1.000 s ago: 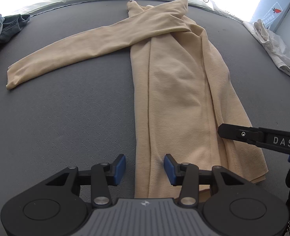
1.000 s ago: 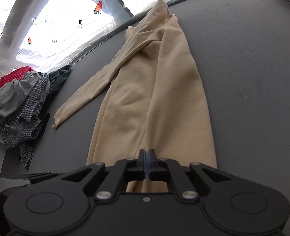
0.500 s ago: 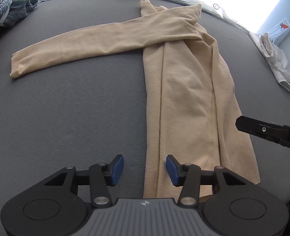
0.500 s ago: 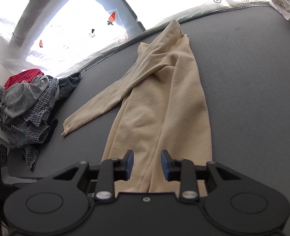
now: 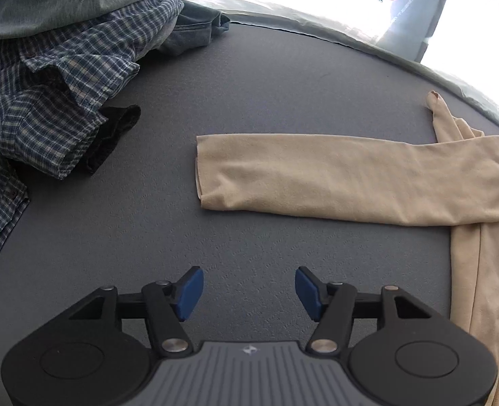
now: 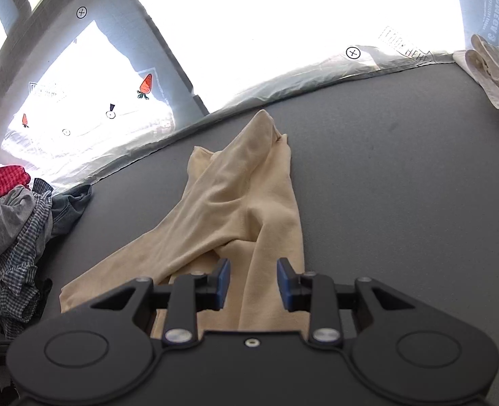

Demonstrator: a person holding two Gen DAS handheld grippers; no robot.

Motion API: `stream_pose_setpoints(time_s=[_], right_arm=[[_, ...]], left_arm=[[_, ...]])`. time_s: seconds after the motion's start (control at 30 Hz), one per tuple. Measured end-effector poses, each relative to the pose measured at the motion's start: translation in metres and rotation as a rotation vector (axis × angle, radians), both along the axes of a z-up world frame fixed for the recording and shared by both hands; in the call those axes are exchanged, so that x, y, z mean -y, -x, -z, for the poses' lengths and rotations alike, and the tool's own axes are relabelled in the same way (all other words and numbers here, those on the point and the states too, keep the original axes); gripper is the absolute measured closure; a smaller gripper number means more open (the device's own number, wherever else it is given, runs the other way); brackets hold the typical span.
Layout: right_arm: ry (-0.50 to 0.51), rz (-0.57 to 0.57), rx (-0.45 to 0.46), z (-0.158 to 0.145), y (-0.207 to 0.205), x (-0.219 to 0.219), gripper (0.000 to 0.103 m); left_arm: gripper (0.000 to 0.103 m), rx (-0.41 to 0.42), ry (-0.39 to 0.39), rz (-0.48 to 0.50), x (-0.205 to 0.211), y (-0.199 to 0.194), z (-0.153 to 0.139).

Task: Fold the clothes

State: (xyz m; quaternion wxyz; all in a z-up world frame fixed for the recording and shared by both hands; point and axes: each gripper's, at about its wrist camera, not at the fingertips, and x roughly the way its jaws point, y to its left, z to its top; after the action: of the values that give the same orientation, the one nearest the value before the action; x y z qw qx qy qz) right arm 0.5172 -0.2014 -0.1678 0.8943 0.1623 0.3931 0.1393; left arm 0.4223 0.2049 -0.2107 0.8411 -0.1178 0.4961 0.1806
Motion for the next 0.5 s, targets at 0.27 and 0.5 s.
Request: stream_pose_setpoints(time_s=[0.27, 0.5], right_arm=[[-0.009, 0.017, -0.007, 0.000, -0.104, -0.012, 0.071], [0.002, -0.001, -0.087, 0.020, -0.154, -0.023, 0.070]], left_arm=[[0.035, 0.008, 0.018, -0.067, -0.042, -0.051, 0.009], [0.027, 0.014, -0.028, -0.010, -0.038, -0.064, 0.018]])
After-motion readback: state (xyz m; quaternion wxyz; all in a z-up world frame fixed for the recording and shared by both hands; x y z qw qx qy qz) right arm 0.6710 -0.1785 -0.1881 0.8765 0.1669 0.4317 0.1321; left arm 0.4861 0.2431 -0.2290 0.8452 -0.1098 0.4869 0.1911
